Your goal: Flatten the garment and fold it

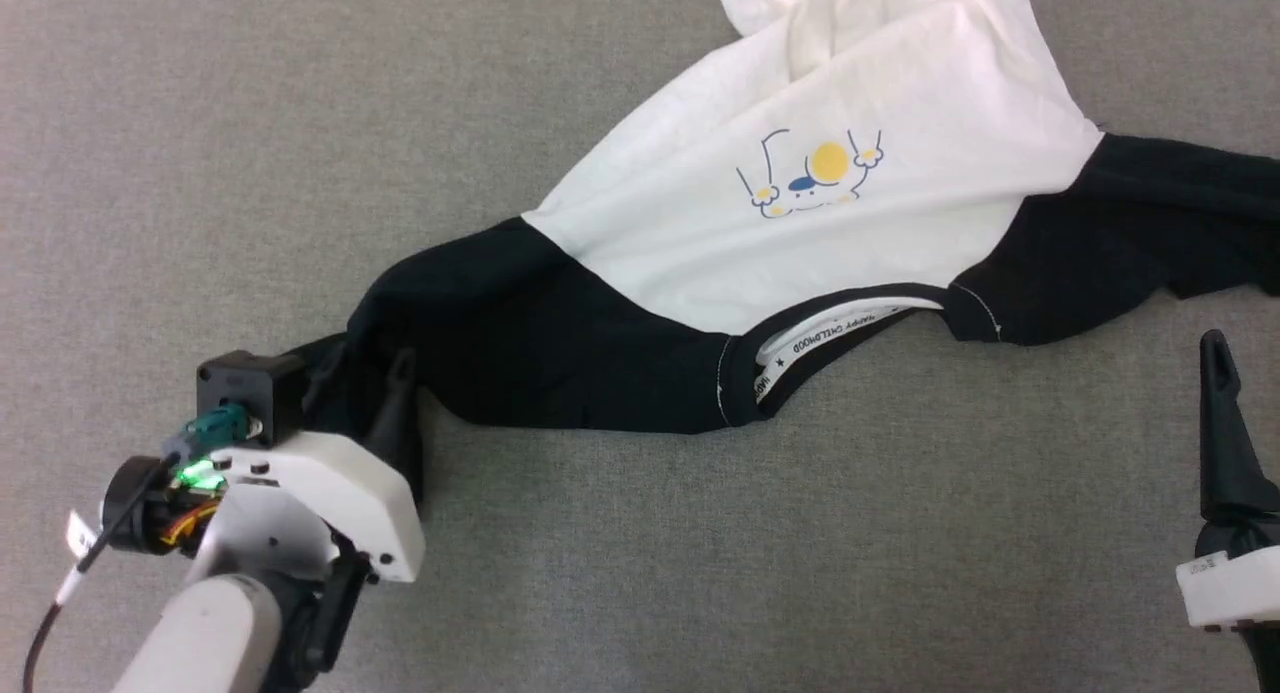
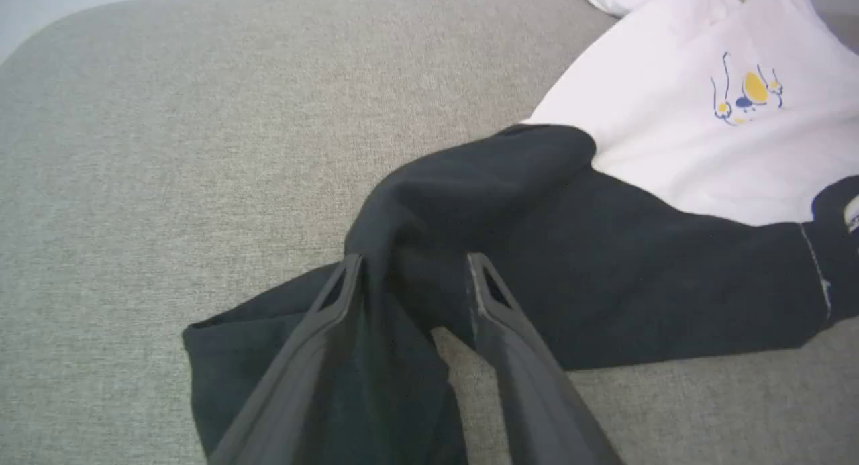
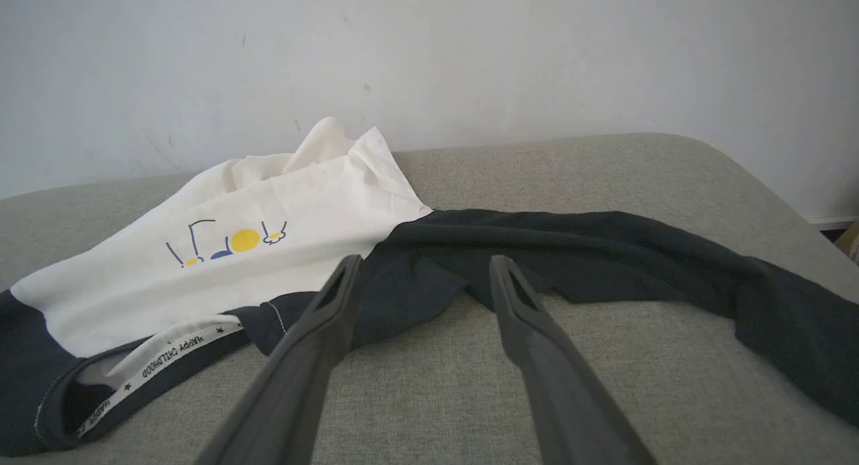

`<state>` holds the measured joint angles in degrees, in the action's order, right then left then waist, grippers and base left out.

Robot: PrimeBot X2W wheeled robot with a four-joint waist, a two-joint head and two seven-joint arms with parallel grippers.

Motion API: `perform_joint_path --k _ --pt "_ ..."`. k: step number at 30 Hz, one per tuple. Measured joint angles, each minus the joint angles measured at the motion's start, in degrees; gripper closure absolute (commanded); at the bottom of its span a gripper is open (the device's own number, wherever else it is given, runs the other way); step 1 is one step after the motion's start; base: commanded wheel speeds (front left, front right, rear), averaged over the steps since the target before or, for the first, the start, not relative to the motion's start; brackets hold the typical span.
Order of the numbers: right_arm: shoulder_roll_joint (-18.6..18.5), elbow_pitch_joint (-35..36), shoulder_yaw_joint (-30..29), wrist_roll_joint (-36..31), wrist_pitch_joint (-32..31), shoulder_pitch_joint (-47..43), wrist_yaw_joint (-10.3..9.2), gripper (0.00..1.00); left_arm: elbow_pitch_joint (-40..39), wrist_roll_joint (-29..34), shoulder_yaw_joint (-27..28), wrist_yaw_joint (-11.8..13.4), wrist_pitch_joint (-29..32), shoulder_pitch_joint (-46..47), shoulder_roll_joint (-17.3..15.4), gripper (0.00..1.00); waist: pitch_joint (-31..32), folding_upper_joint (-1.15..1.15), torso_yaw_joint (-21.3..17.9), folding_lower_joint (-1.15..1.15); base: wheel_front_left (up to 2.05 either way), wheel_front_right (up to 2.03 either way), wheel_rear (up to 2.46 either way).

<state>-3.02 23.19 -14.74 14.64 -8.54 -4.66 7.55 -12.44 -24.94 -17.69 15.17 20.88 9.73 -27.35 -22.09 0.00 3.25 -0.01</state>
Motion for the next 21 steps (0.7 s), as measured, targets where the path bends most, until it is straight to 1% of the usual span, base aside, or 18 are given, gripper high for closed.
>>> perform_joint_path --k 3,7,11,14,16,19,21 --pt "-0.01 -0.43 0.08 -0.07 0.03 0.01 0.0 0.0 -0.02 -0.98 0.79 0.01 -4.36 -0.74 1.77 0.0 1.04 0.0 0.12 0.0 0.0 0.0 0.0" --pt "-0.01 -1.11 0.16 -0.04 0.09 -0.36 0.0 0.0 -3.65 -0.62 2.61 0.13 -9.23 -4.25 1.4 0.0 2.85 0.0 0.46 0.01 0.0 0.0 0.0" --pt "0.0 -1.41 0.45 0.05 0.3 -0.63 0.0 0.0 -10.92 2.16 1.62 0.42 -12.35 -6.51 0.21 0.0 4.42 0.0 0.96 0.02 0.0 0.0 0.0" --pt "-0.01 -1.42 0.7 0.1 0.52 -0.67 0.0 0.0 -13.21 5.58 -2.56 -1.32 -12.2 -6.51 -0.59 0.0 4.88 0.0 1.49 0.02 0.0 0.0 0.0" --pt "0.0 -1.36 1.05 0.1 0.52 -0.67 0.0 0.0 -12.65 7.76 -6.66 -3.22 -10.66 -5.8 -0.68 0.0 4.75 0.0 1.69 0.02 0.0 0.0 0.0" --pt "-0.02 -1.25 1.42 0.09 0.49 -0.66 0.0 0.0 -9.02 9.02 -12.67 -6.81 -8.03 -2.65 0.96 0.0 4.09 0.0 1.85 0.01 0.0 0.0 0.0" --pt "0.01 -0.94 1.79 0.01 0.43 -0.64 0.0 0.0 -5.33 9.4 -15.47 -8.89 -6.95 -0.1 2.31 0.0 3.48 0.0 1.87 0.01 0.0 0.0 0.0"
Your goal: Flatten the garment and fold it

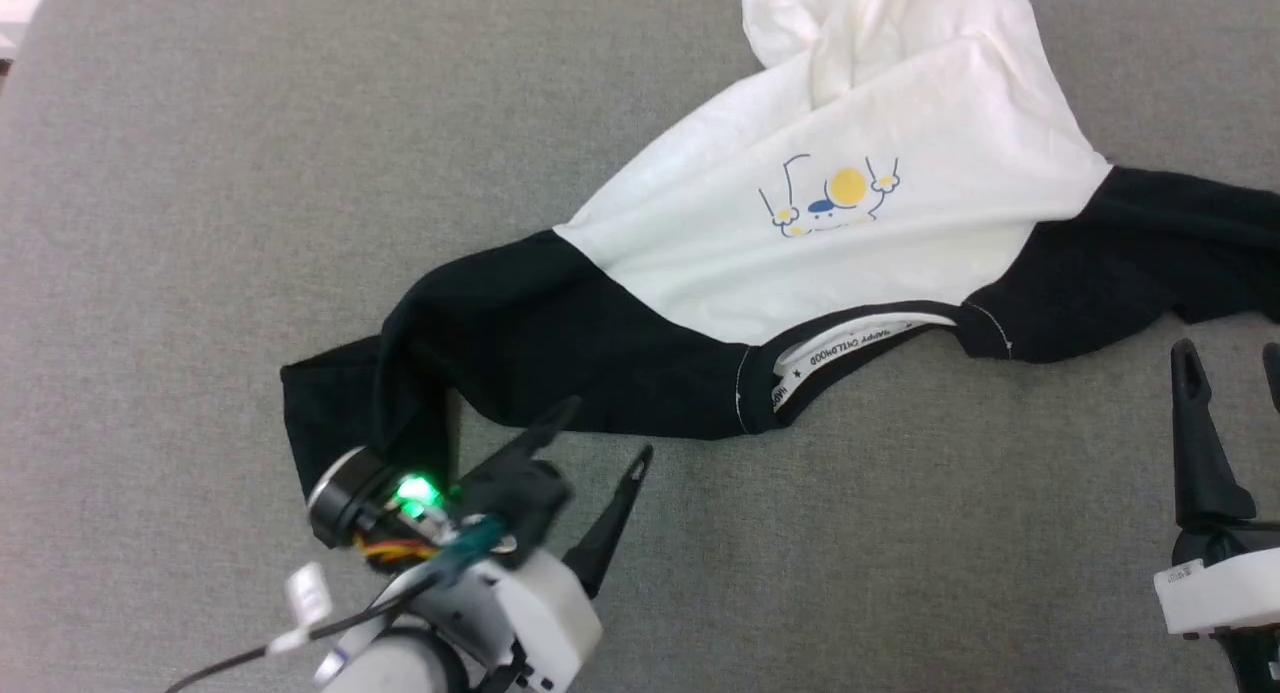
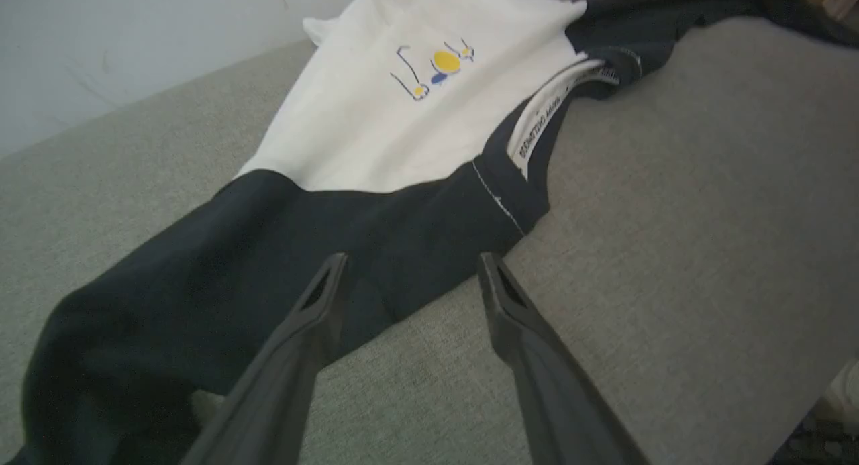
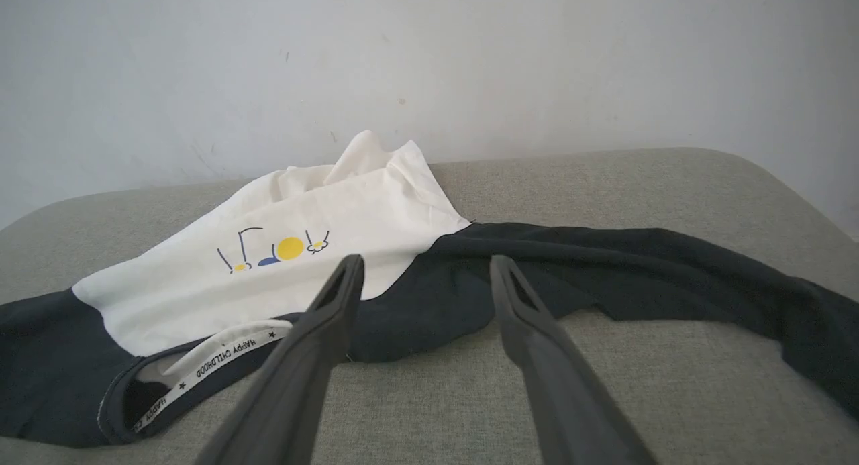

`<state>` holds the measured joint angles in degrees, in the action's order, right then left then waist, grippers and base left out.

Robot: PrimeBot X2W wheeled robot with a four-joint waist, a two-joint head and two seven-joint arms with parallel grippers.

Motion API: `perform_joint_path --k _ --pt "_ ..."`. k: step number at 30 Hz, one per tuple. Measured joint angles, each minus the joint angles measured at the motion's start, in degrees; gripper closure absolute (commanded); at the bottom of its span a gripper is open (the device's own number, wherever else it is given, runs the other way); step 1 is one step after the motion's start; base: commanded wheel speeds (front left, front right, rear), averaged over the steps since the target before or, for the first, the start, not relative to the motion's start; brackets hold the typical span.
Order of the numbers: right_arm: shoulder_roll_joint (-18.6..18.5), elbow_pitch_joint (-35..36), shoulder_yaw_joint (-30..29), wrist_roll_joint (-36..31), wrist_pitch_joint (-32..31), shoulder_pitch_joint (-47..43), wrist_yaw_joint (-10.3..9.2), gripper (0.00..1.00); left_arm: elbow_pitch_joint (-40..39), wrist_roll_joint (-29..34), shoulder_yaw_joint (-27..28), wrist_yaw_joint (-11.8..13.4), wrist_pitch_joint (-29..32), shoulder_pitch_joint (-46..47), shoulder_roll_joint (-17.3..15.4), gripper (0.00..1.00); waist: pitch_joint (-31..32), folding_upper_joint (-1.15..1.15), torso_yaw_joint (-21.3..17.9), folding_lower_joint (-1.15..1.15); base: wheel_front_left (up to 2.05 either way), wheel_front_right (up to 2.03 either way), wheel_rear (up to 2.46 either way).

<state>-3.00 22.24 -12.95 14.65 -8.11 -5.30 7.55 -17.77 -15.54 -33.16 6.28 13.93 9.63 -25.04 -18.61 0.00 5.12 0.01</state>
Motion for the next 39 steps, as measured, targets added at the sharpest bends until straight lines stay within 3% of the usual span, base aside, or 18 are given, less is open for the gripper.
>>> perform_joint_path --k 2,8,16,17,18,19,22,27,35,39 --pt "-0.02 0.51 0.09 -0.1 -0.21 0.05 0.0 0.0 4.52 1.92 -2.25 -2.32 0.85 2.85 0.1 0.0 -0.71 0.0 -0.06 0.0 0.0 0.0 0.0" --pt "-0.01 1.51 0.16 -0.26 -0.91 0.38 0.0 0.0 16.0 5.15 -5.32 -5.6 1.24 9.47 0.92 0.0 -2.96 0.0 -0.82 -0.01 0.0 0.0 0.0" --pt "-0.01 1.74 0.14 -0.26 -0.93 1.01 0.0 0.0 24.23 6.16 -6.89 -7.33 1.23 16.08 3.28 0.0 -4.83 0.0 -2.6 0.0 0.0 0.0 0.0" --pt "-0.01 1.69 0.14 -0.26 -0.93 1.21 0.0 0.0 25.02 6.14 -6.8 -7.32 0.86 16.58 3.67 0.27 -4.92 0.0 -2.8 0.0 0.0 0.0 0.0" --pt "-0.02 1.64 0.15 -0.26 -0.93 1.42 0.0 0.0 25.83 6.14 -6.8 -7.31 0.56 16.9 4.04 0.86 -4.96 0.0 -2.99 0.0 0.0 0.0 0.0" --pt "-0.02 1.53 0.19 -0.25 -0.91 1.59 0.0 0.0 26.49 6.08 -6.72 -7.31 0.08 17.12 4.31 1.0 -4.95 0.0 -3.17 0.0 0.0 0.0 0.0" --pt "-0.01 0.96 0.22 -0.15 -0.75 1.65 0.0 0.0 28.05 4.43 -5.45 -6.49 -1.79 17.12 5.69 1.0 -4.44 0.0 -3.54 -0.01 0.0 0.0 0.0" --pt "-0.02 0.03 -0.2 -0.05 -0.35 1.52 0.0 0.0 26.33 -0.45 -0.88 -2.42 -6.11 11.64 6.54 1.0 -2.65 0.0 -3.72 -0.01 0.0 0.0 0.0" --pt "-0.02 -0.09 0.44 -0.11 -2.41 -0.02 0.0 0.0 14.35 -2.71 3.13 3.02 -8.26 0.82 2.53 1.0 0.08 0.0 -2.68 0.0 0.0 0.0 0.0" --pt "-0.29 -0.18 0.47 -0.07 -6.6 -0.46 0.0 0.0 10.37 -2.52 3.0 3.93 -7.27 -0.69 1.91 1.0 -0.2 0.0 -1.43 0.0 0.0 0.0 0.0"
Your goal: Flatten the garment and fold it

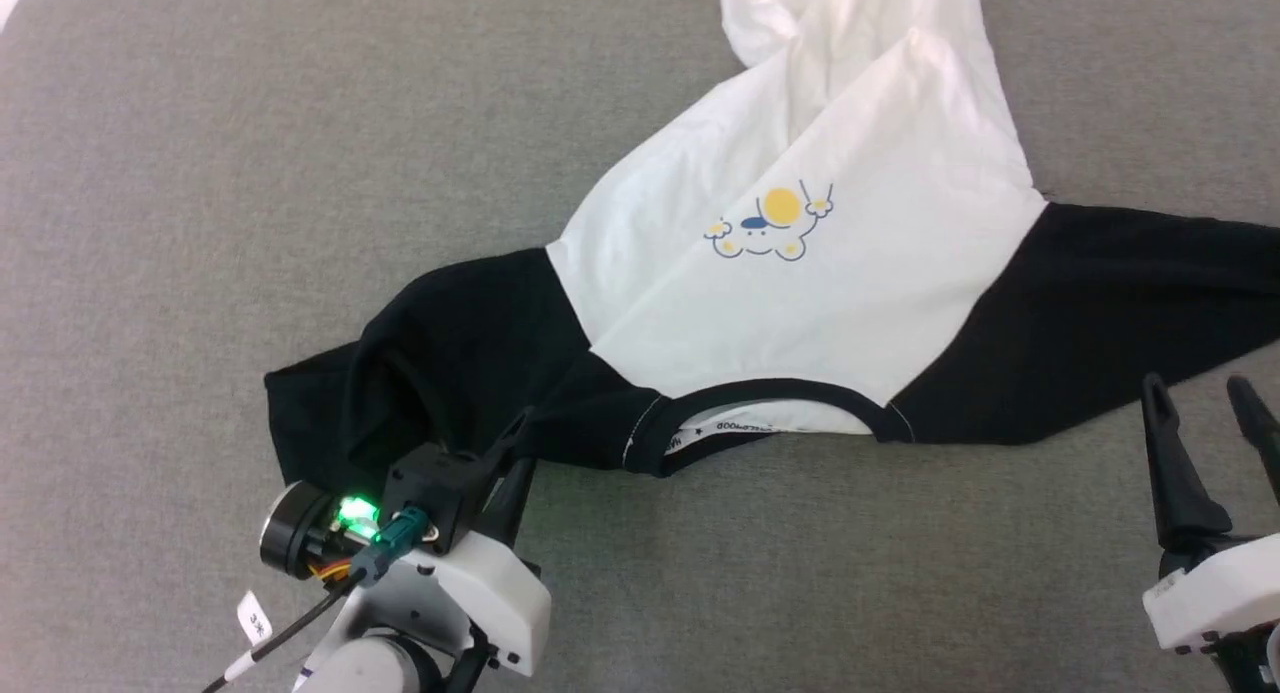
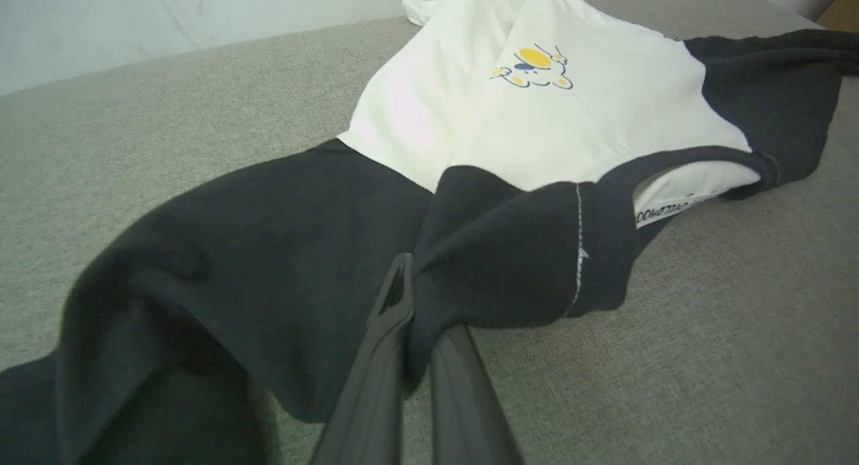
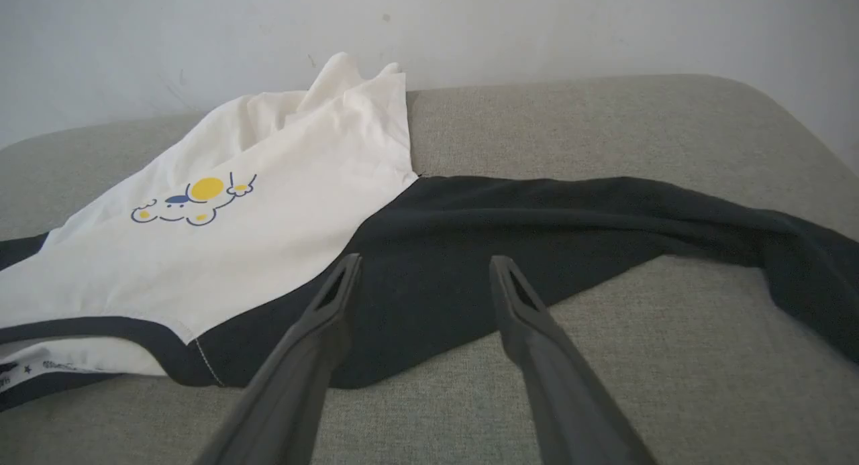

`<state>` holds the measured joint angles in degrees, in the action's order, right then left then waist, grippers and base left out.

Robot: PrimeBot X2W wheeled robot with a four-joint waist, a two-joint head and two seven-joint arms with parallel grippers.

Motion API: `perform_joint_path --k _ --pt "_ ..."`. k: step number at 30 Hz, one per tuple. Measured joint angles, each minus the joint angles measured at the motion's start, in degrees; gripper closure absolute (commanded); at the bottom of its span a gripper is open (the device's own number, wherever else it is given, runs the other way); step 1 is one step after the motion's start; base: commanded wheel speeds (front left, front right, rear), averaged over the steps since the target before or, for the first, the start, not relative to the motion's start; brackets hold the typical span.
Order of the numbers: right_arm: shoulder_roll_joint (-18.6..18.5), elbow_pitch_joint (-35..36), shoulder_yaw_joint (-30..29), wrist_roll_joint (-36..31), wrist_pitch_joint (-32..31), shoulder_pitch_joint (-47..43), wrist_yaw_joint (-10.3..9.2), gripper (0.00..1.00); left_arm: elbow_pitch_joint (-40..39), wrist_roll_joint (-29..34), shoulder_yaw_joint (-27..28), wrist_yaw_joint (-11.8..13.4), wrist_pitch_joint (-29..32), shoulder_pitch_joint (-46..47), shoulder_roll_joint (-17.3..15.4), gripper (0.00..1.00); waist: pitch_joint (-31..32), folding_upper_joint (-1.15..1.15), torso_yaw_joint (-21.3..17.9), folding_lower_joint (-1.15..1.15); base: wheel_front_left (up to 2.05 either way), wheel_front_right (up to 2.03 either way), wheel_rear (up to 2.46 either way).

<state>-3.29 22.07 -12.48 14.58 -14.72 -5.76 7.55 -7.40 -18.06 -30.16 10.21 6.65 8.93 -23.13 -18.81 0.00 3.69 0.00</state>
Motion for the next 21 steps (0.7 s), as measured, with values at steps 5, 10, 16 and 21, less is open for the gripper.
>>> perform_joint_path --k 5,10,16,21 --pt "-0.52 -0.71 -2.1 0.19 -8.13 -0.15 0.0 0.0 -1.81 0.53 -1.05 0.27 0.74 0.11 0.53 1.0 -1.64 0.0 1.09 0.0 0.0 0.0 0.0" --pt "-3.35 -1.33 -3.15 0.22 -13.04 0.54 -0.01 0.0 -2.08 1.12 -2.48 0.26 0.98 1.97 1.87 1.0 -3.93 0.0 2.05 -0.01 0.0 0.0 0.0" --pt "-5.09 -3.58 -3.16 1.54 -17.42 3.5 -0.01 0.0 -1.0 1.43 -3.63 -0.08 0.96 3.38 3.21 1.0 -6.42 0.0 3.34 -0.01 0.0 0.0 0.0" --pt "-4.97 -6.47 -3.7 2.14 -18.97 5.61 -0.01 0.0 -0.08 1.42 -4.2 -0.32 0.81 4.28 3.75 1.0 -7.55 0.0 4.76 -0.01 0.0 0.0 0.0"
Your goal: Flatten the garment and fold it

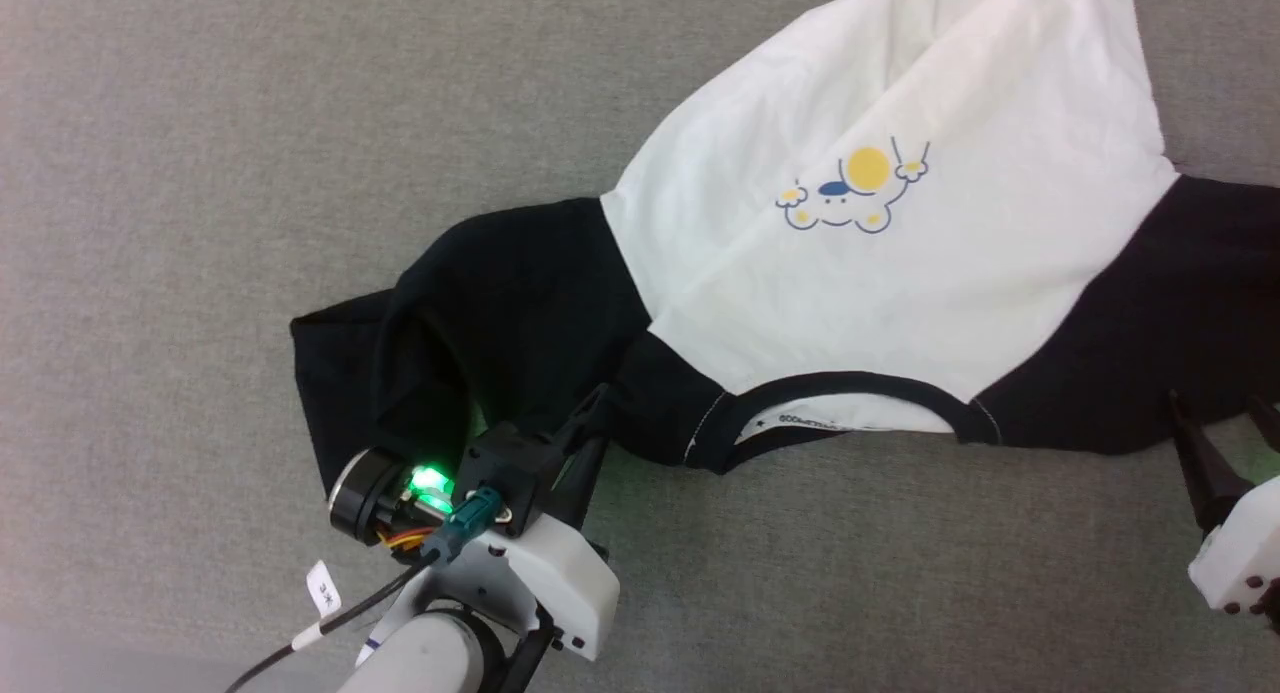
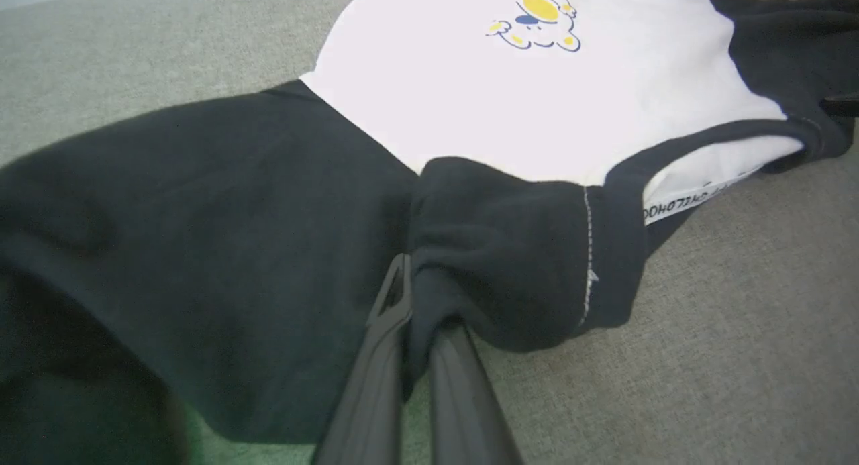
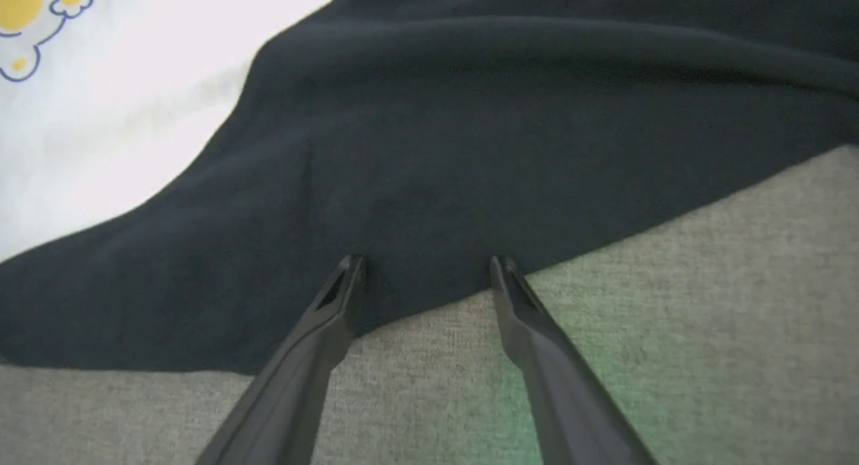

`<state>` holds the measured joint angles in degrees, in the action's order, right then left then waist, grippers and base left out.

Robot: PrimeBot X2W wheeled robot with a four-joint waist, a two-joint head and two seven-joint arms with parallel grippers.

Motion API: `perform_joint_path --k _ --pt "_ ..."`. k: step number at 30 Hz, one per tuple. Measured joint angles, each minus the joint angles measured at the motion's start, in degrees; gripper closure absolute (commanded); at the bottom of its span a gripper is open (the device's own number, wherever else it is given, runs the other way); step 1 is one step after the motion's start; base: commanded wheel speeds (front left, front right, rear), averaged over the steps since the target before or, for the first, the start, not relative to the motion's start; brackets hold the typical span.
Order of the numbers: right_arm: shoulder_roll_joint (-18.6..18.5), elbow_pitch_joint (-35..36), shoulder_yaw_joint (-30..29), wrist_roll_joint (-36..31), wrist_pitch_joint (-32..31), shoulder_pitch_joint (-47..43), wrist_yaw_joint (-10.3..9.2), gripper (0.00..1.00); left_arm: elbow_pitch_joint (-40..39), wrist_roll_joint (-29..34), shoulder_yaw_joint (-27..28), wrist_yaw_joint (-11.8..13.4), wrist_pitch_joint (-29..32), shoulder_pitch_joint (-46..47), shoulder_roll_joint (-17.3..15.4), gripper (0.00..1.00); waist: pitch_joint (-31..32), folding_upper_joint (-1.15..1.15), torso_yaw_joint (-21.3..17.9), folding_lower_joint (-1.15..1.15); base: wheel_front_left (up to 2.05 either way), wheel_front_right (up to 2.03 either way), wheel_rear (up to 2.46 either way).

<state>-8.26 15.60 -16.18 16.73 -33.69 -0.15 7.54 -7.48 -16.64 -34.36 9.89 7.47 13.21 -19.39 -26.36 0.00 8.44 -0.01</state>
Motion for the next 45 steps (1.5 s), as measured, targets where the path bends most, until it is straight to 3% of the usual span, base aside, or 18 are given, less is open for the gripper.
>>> perform_joint_path --k 6,15,18,19,23,27,36,45 --pt "-1.59 -1.57 0.86 -0.66 -2.15 1.82 -0.01 0.0 0.73 -0.1 -0.29 -0.35 -0.19 0.17 0.16 1.0 -0.79 0.0 1.35 0.01 0.0 0.0 0.0" --pt "-9.11 -3.26 5.89 -1.26 -12.51 6.21 -0.1 0.0 2.05 -0.56 -1.18 -0.86 -0.43 1.46 1.13 1.0 -1.51 0.0 2.5 0.02 0.0 0.0 0.0" --pt "-12.35 -2.89 8.02 -1.07 -15.89 7.33 -0.09 0.97 2.63 -1.03 -1.31 -1.27 -0.52 1.57 1.24 1.0 -1.71 0.0 2.84 0.02 0.0 0.0 0.0" --pt "-13.0 -2.72 8.56 -0.9 -16.49 7.58 -0.09 1.0 2.79 -1.04 -1.3 -1.29 -0.53 1.58 1.25 1.0 -1.72 0.0 2.91 0.01 0.0 0.0 0.0" --pt "-14.03 -3.1 9.65 -0.52 -16.92 8.4 -0.08 1.0 3.47 -1.51 -1.13 -1.29 -1.03 1.59 1.24 1.0 -1.22 0.0 2.93 0.0 0.0 0.0 0.0" --pt "-13.07 -4.85 9.54 -0.59 -13.22 8.55 -0.01 1.0 3.8 -1.63 -0.81 -1.26 -2.52 1.59 1.23 1.0 -0.03 0.0 2.7 0.0 0.0 0.0 0.0" --pt "-5.31 -5.42 6.5 0.31 3.21 9.66 -0.01 1.0 0.82 -3.6 3.5 0.78 -11.79 1.27 2.19 1.0 3.97 0.0 0.74 0.0 0.0 0.0 0.0" --pt "-1.41 0.01 5.12 0.79 15.71 11.77 -0.01 1.0 -6.87 -4.54 7.46 2.12 -16.28 0.91 1.55 1.0 8.38 0.0 -2.89 0.0 0.0 0.0 0.0"
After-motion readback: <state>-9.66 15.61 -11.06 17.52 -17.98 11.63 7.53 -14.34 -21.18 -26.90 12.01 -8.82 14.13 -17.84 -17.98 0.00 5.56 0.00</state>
